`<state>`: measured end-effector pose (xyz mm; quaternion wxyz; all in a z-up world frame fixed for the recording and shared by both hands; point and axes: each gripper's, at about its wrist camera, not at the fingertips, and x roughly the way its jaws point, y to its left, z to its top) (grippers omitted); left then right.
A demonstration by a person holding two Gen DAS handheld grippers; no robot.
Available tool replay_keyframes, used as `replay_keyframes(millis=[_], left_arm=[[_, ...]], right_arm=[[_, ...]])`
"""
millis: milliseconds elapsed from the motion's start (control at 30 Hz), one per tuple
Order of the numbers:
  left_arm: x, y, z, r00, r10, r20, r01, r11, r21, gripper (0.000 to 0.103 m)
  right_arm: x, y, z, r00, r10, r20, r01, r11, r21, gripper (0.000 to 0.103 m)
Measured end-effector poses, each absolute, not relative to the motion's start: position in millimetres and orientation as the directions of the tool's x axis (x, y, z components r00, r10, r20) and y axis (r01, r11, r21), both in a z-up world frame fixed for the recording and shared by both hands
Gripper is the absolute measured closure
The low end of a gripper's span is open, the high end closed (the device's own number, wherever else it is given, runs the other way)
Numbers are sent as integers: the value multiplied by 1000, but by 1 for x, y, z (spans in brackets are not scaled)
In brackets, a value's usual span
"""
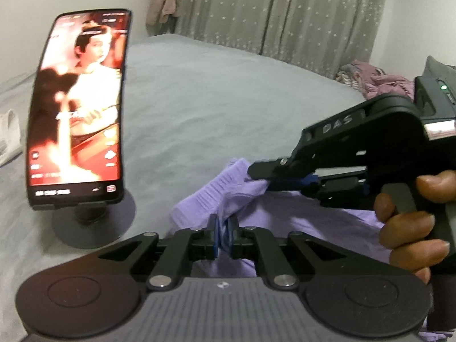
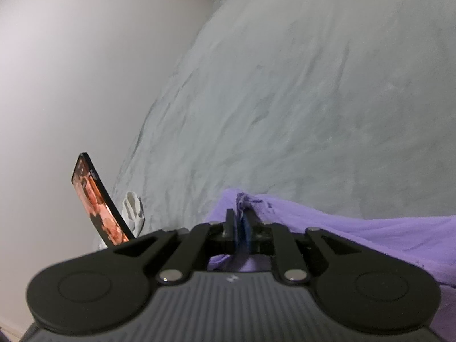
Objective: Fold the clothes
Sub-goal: 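Open both grippers and release the lavender pants onto the bed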
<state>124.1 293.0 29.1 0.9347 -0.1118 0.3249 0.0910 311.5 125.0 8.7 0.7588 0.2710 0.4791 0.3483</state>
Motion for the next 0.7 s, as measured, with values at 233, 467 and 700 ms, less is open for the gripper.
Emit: replay_keyframes(millis=[233, 467, 700], left_arm=[[107, 301, 45, 753, 161, -638, -315, 940, -134, 72], [96, 292, 66, 819, 183, -544, -274, 958, -89, 61], [108, 251, 60, 825, 31, -564, -86, 994, -71, 61]], right_arm=[[316, 111, 26, 359, 791, -495, -280, 598, 751, 70], [291, 53, 42, 458, 712, -533, -318, 691, 649, 59], [259, -46, 56, 562, 595, -575, -315, 796, 516, 52]])
